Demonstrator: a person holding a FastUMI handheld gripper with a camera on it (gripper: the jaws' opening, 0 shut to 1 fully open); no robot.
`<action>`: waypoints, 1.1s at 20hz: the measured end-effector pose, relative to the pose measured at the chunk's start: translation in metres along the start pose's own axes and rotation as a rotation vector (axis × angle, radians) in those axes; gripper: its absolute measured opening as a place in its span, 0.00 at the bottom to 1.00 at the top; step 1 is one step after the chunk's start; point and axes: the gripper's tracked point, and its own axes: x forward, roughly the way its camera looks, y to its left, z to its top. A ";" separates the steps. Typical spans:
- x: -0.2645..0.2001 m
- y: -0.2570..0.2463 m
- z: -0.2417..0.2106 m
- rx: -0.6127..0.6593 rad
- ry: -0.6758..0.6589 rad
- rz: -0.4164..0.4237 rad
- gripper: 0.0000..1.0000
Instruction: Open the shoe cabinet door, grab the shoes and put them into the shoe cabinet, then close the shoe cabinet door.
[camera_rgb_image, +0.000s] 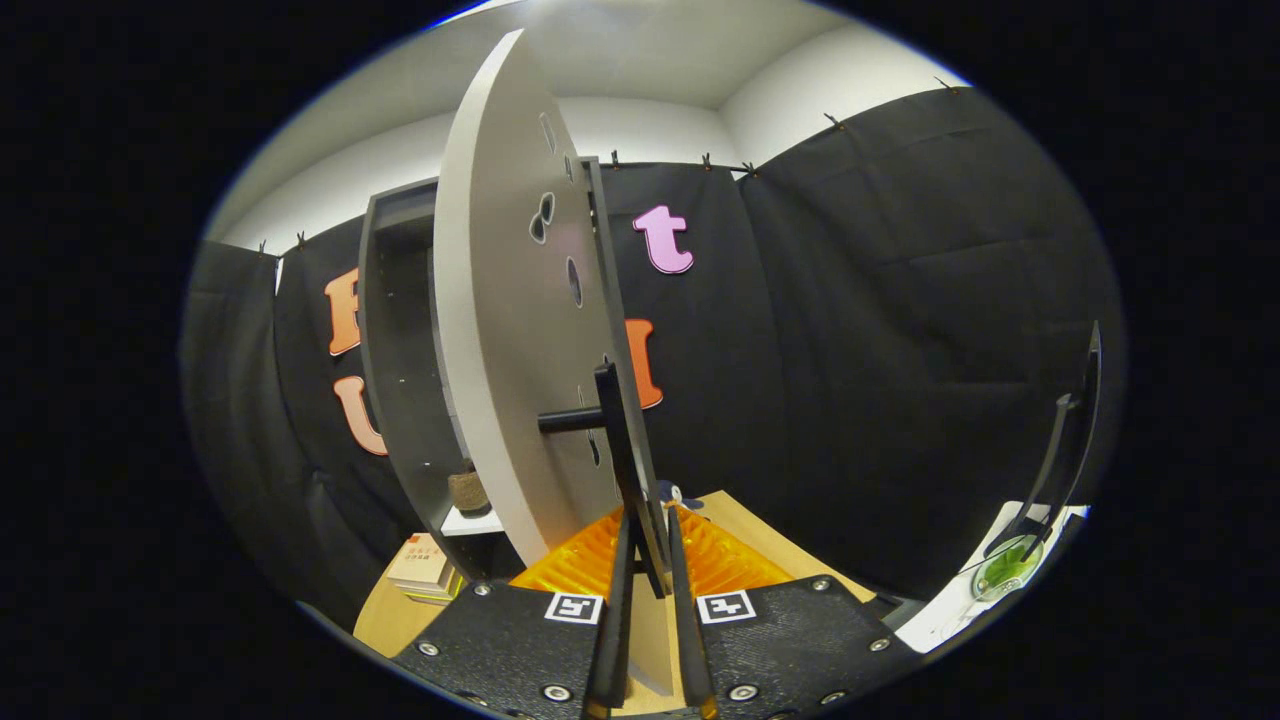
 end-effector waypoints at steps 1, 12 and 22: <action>-0.001 -0.004 0.002 -0.002 -0.005 -0.011 0.20; -0.018 -0.053 0.006 -0.035 -0.010 -0.138 0.14; -0.047 -0.045 -0.016 -0.017 0.026 -0.152 0.14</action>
